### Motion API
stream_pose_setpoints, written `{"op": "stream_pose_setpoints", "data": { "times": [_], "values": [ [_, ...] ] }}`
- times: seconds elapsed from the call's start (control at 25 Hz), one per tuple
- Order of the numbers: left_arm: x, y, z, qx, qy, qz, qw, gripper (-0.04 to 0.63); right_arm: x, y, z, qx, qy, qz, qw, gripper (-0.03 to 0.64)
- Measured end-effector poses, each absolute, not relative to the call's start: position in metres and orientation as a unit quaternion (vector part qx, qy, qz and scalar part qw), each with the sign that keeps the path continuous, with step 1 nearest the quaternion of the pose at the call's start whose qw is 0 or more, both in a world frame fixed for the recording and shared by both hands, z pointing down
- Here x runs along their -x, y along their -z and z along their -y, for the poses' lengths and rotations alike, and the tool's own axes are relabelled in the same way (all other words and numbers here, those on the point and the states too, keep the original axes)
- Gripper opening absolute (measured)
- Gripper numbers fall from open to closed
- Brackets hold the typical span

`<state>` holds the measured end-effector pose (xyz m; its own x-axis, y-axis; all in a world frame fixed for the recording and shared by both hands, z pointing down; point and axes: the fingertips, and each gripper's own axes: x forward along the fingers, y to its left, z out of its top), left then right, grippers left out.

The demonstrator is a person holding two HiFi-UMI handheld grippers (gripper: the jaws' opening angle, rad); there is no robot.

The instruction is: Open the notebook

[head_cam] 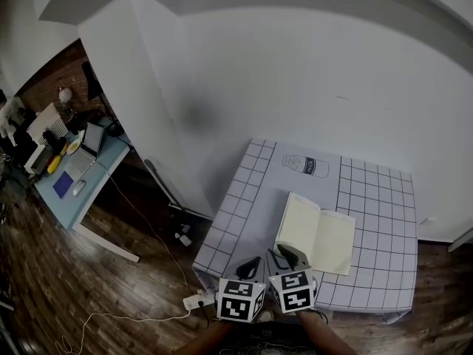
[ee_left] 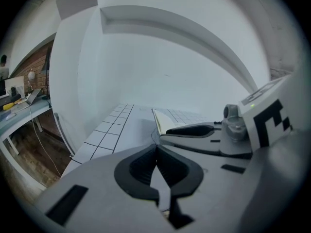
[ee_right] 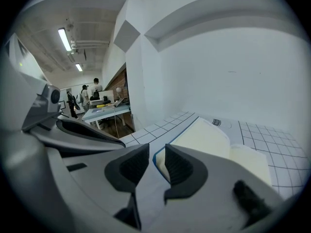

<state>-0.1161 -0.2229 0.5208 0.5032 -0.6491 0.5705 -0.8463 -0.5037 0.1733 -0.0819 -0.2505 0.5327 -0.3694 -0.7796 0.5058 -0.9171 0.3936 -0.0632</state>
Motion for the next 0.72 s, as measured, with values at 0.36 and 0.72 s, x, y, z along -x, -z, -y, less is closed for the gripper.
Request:
{"op": "stream_pose_setpoints", "data": {
  "times": [0.36, 0.72],
  "values": [
    [0.087, -0.511, 0.219, -0.856, -0.220, 0.419, 0.206, 0.011, 0.055, -0.519, 0.244, -0.552, -0.174, 0.798, 0.169, 0.100],
    [0.056, -0.508, 0.210, -0.868, -0.221, 0.398, 0.197, 0.011, 0.023, -0.521, 0.230, -0.574, -0.186, 0.782, 0.157, 0.071]
  ]
}}
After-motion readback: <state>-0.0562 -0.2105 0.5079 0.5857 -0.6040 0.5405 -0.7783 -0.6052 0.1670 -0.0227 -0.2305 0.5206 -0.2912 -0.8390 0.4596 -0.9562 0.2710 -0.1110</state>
